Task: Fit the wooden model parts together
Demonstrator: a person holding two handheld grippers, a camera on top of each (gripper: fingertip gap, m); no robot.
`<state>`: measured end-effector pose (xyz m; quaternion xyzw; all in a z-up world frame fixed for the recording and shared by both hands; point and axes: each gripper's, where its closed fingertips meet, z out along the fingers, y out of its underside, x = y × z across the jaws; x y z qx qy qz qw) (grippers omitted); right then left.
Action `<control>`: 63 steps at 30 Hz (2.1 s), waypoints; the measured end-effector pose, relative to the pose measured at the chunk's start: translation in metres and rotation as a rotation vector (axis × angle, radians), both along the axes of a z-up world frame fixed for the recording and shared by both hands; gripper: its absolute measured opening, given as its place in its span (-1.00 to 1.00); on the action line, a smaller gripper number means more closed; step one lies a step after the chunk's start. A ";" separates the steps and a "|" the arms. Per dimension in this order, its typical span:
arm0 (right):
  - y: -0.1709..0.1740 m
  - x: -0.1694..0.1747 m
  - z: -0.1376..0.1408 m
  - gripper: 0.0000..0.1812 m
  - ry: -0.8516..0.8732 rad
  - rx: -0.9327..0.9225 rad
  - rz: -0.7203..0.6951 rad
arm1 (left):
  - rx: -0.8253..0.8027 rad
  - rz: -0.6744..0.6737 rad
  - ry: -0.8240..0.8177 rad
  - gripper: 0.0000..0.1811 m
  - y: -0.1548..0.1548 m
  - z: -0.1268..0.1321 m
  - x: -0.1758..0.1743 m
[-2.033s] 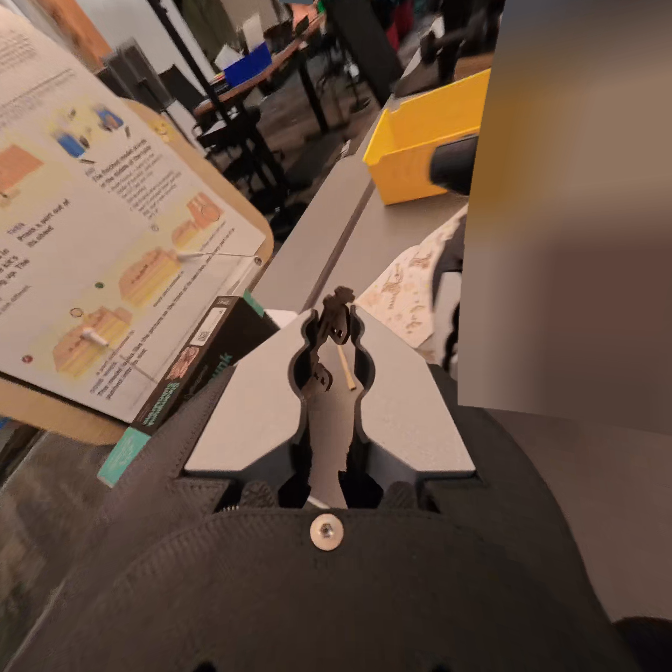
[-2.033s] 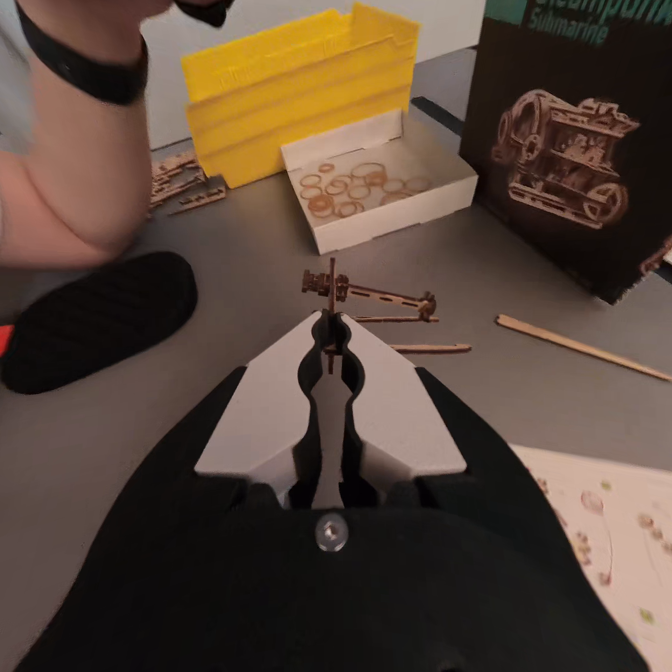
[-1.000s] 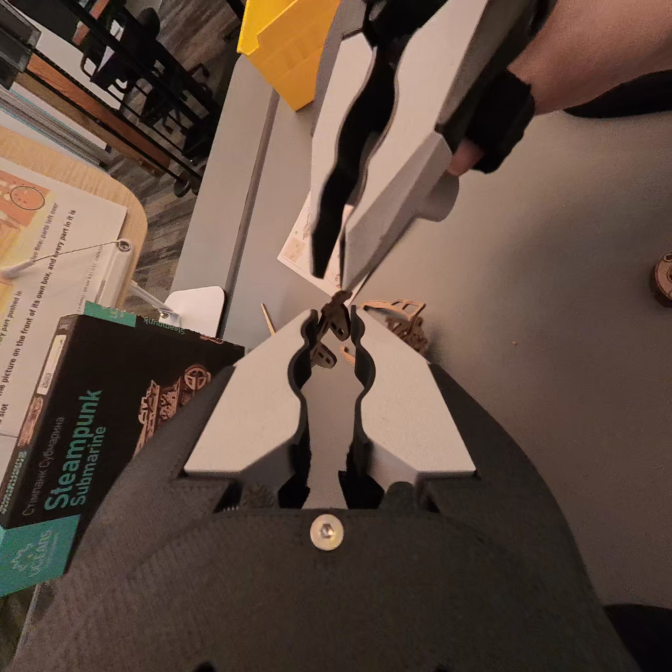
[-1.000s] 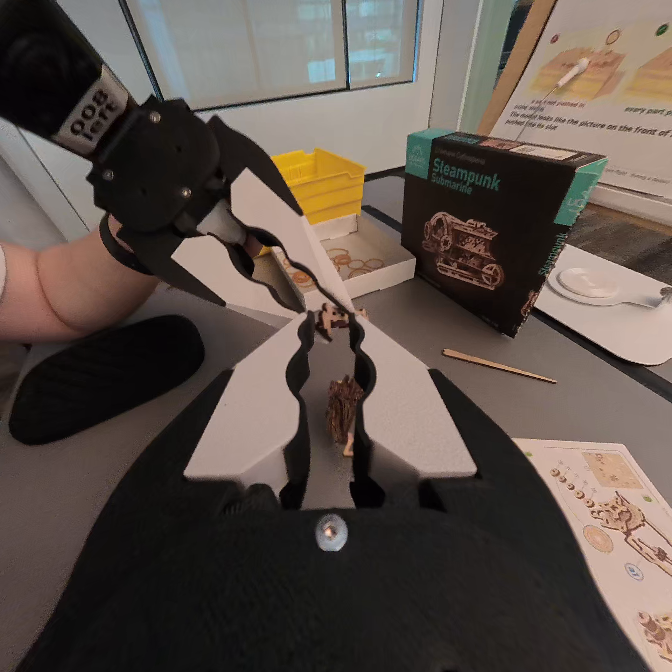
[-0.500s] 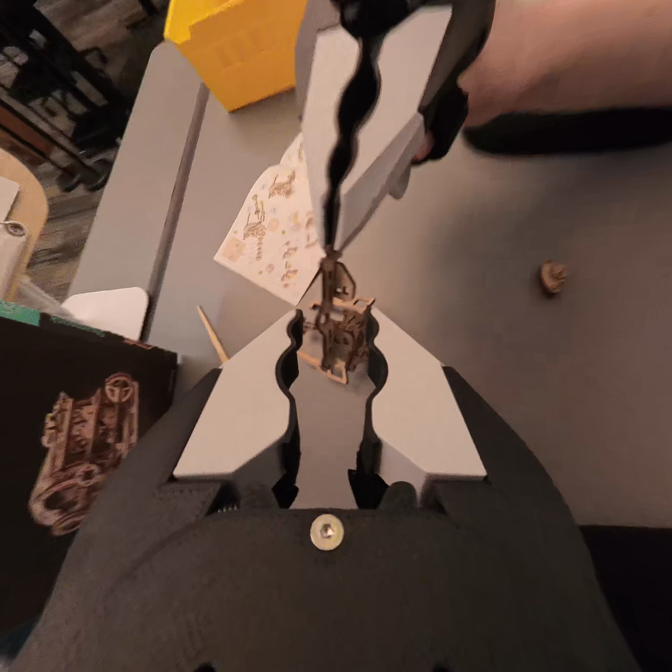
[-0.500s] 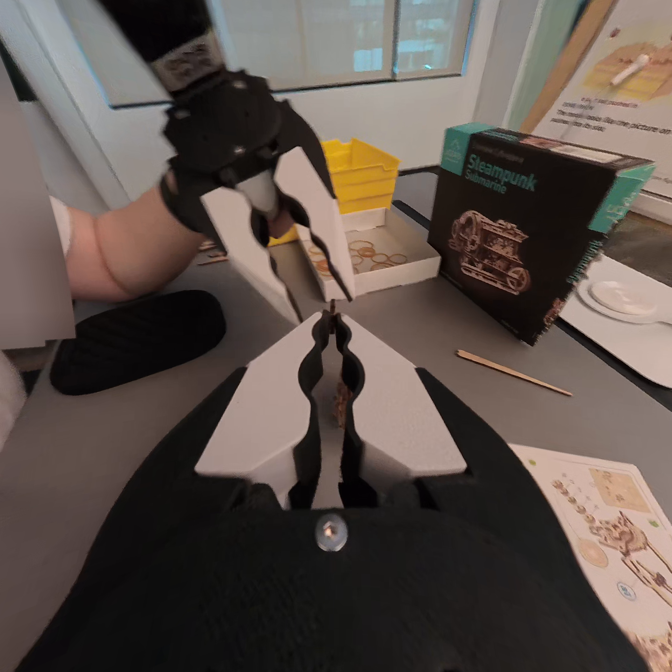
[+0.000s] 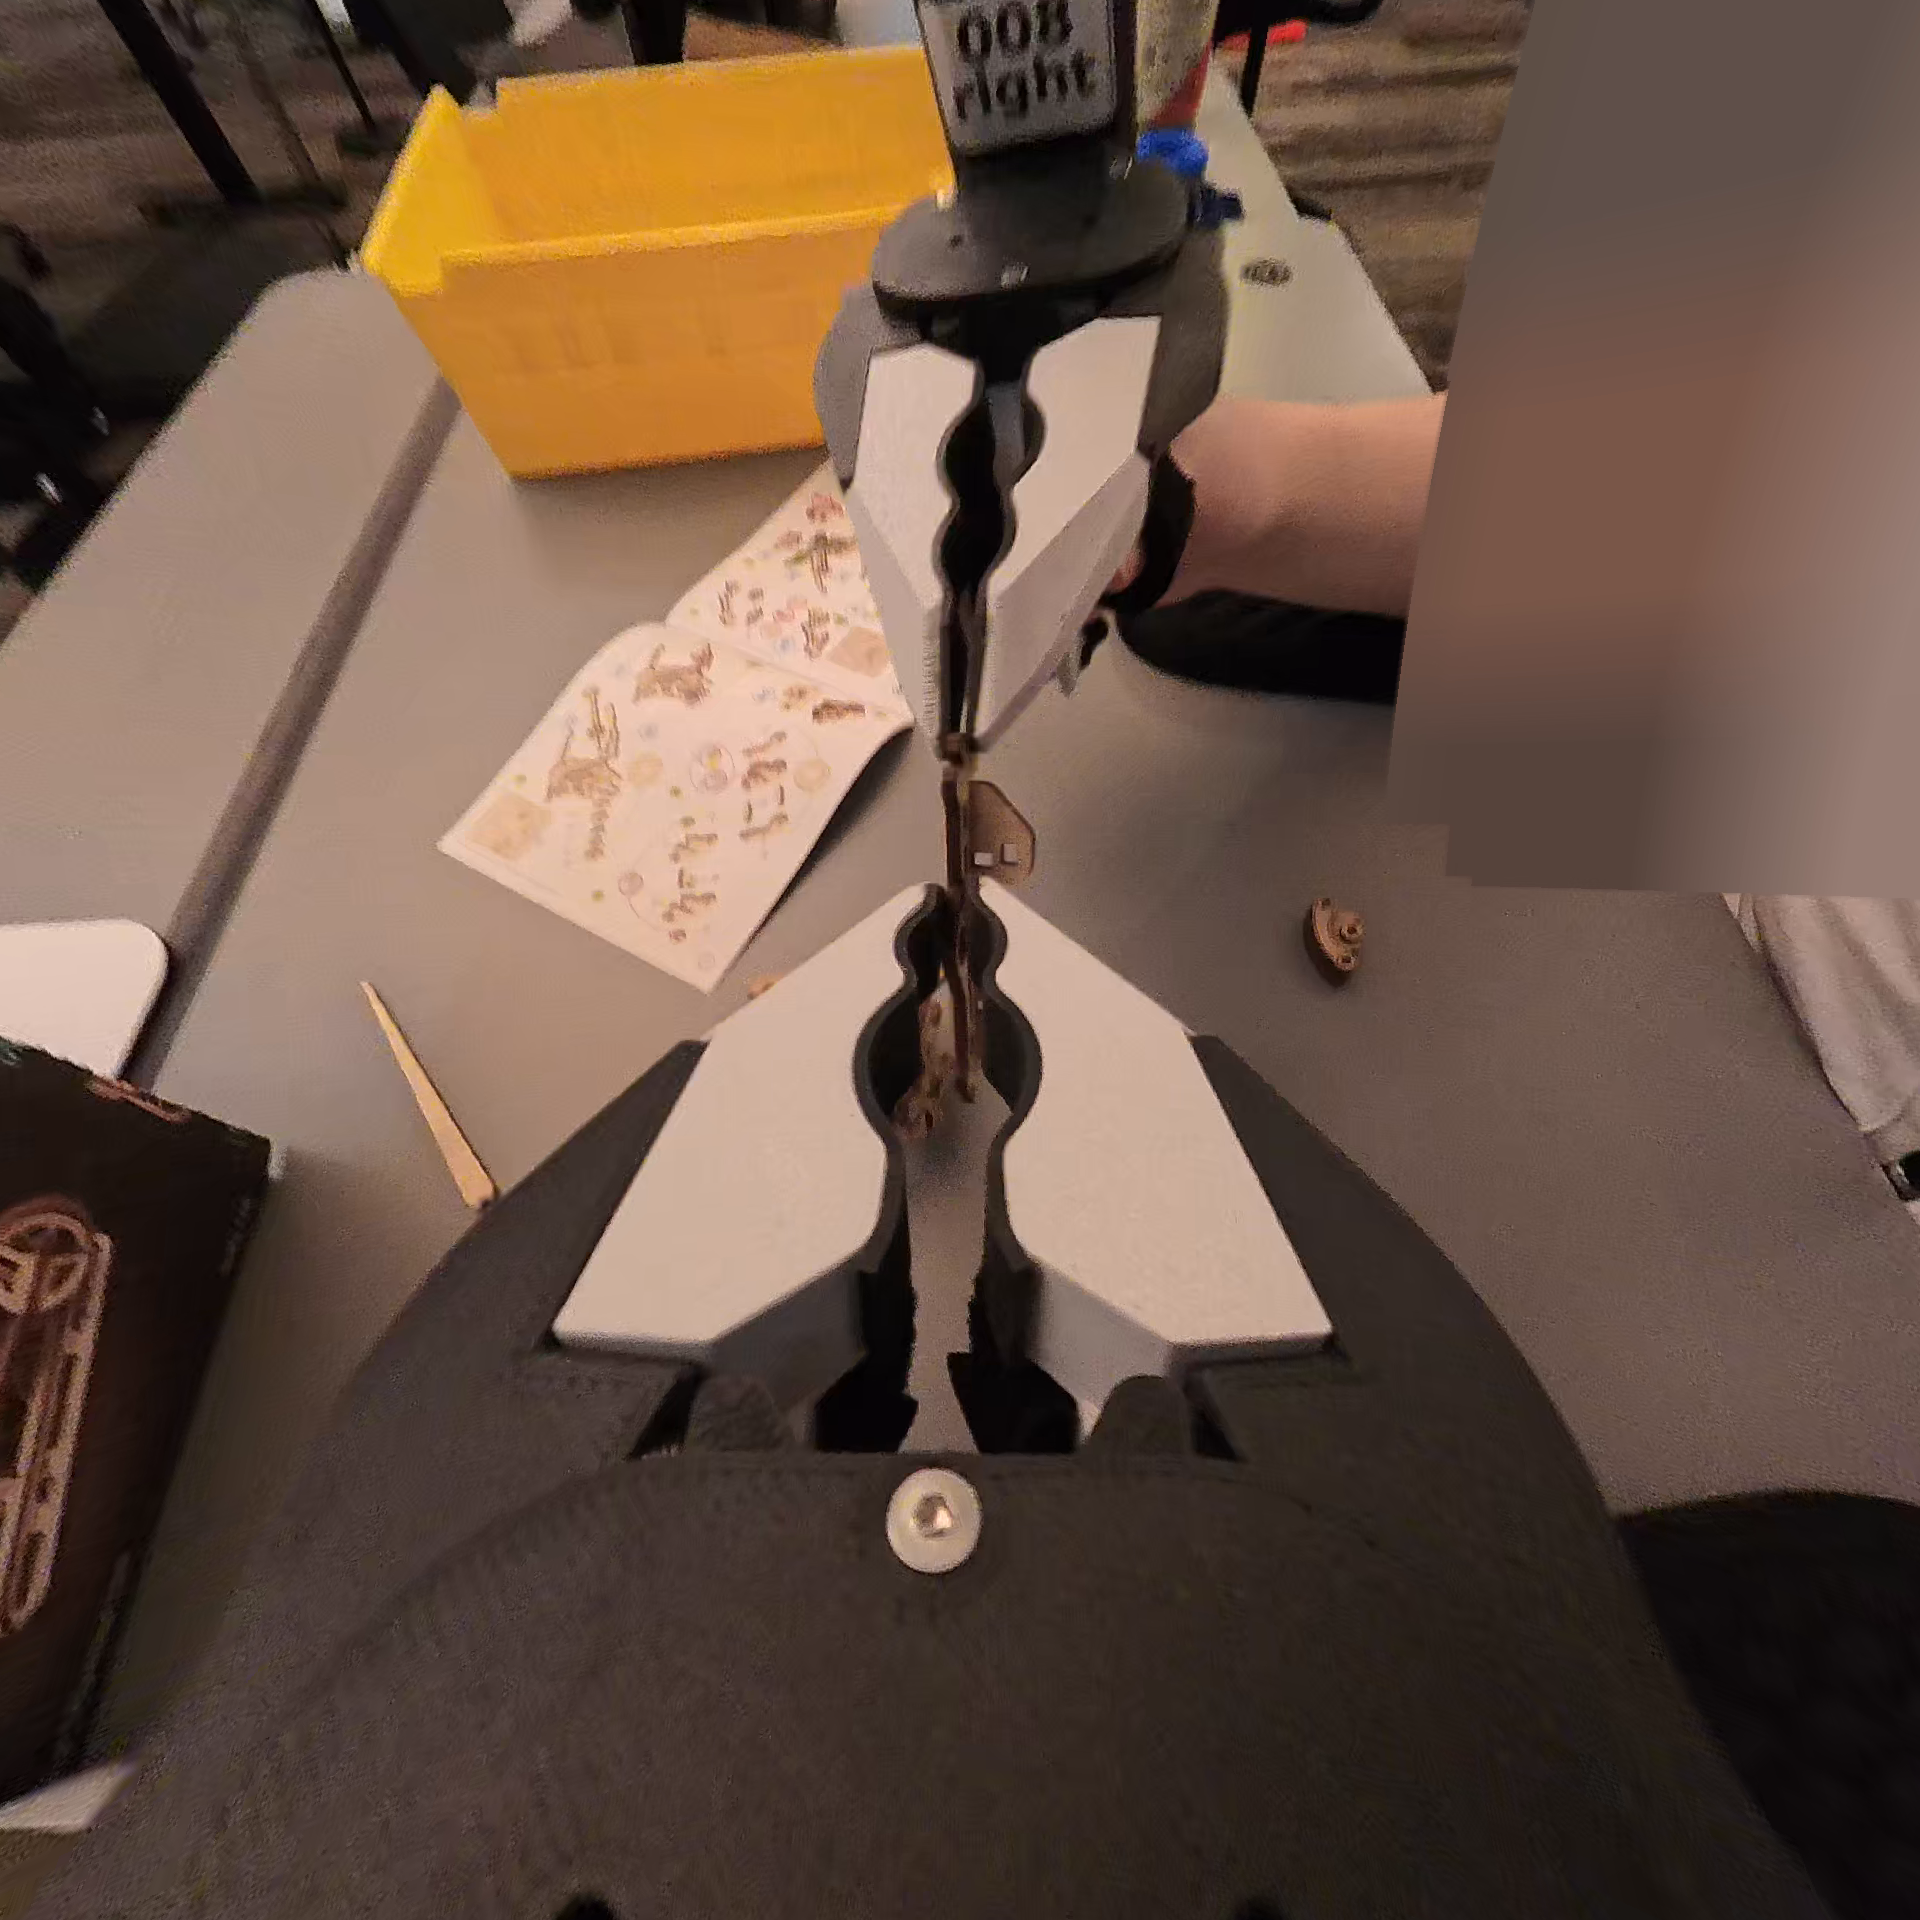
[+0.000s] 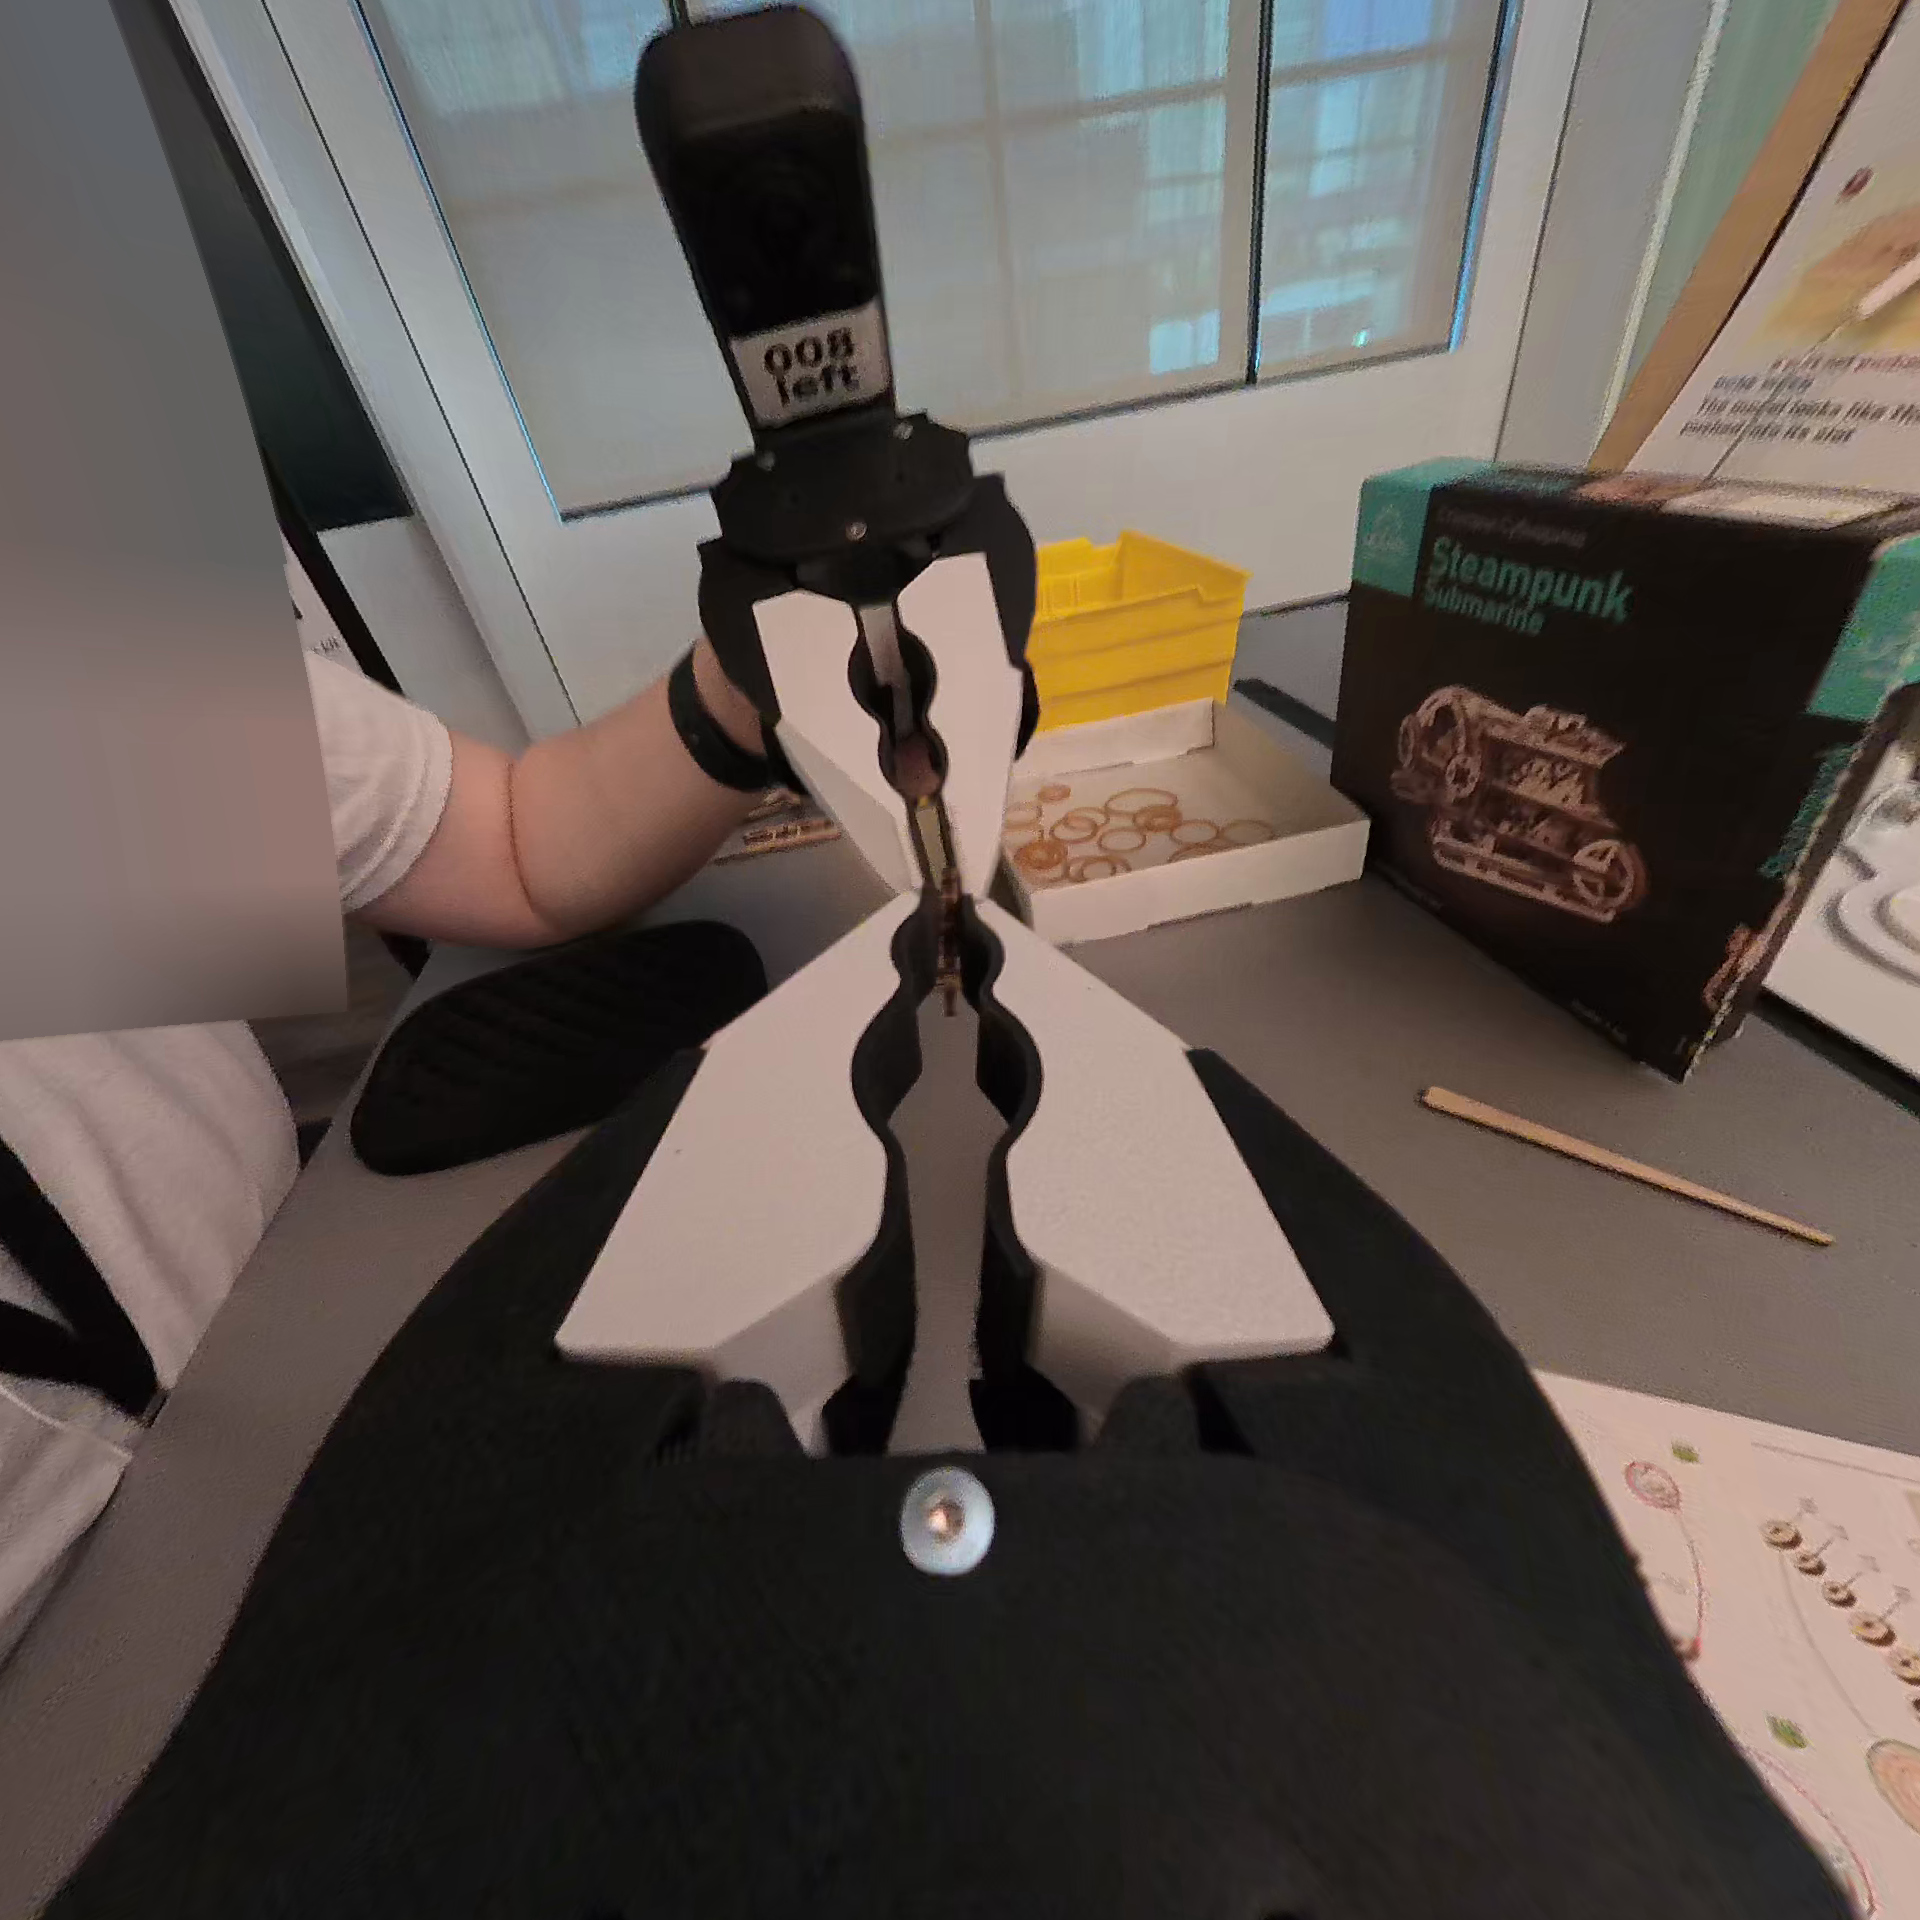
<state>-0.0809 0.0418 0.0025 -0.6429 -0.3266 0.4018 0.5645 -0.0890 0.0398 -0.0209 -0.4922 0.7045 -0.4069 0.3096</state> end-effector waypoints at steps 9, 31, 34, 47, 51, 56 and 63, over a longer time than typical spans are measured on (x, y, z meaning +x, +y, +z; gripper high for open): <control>0.001 0.030 0.041 -0.64 0.304 -0.084 -0.021 | 1.203 0.315 -0.391 -1.00 0.028 0.065 0.005; -0.015 0.013 0.032 -0.74 -0.380 0.491 -0.239 | 1.707 0.195 -0.389 -1.00 -0.003 0.045 0.021; -0.010 0.012 0.026 -0.77 -0.442 0.478 -0.279 | 1.731 0.197 -0.396 -1.00 -0.005 0.046 0.022; -0.010 0.012 0.031 -0.86 -0.475 0.537 -0.348 | 1.742 0.215 -0.416 -1.00 -0.007 0.050 0.023; -0.012 0.011 0.032 -0.86 -0.489 0.553 -0.348 | 1.747 0.218 -0.424 -1.00 -0.009 0.051 0.023; -0.017 0.009 0.039 -0.87 -0.515 0.624 -0.374 | 1.774 0.238 -0.470 -1.00 -0.014 0.058 0.021; -0.024 0.011 0.059 -0.78 -0.468 0.761 -0.424 | 1.858 0.262 -0.571 -1.00 -0.022 0.071 0.016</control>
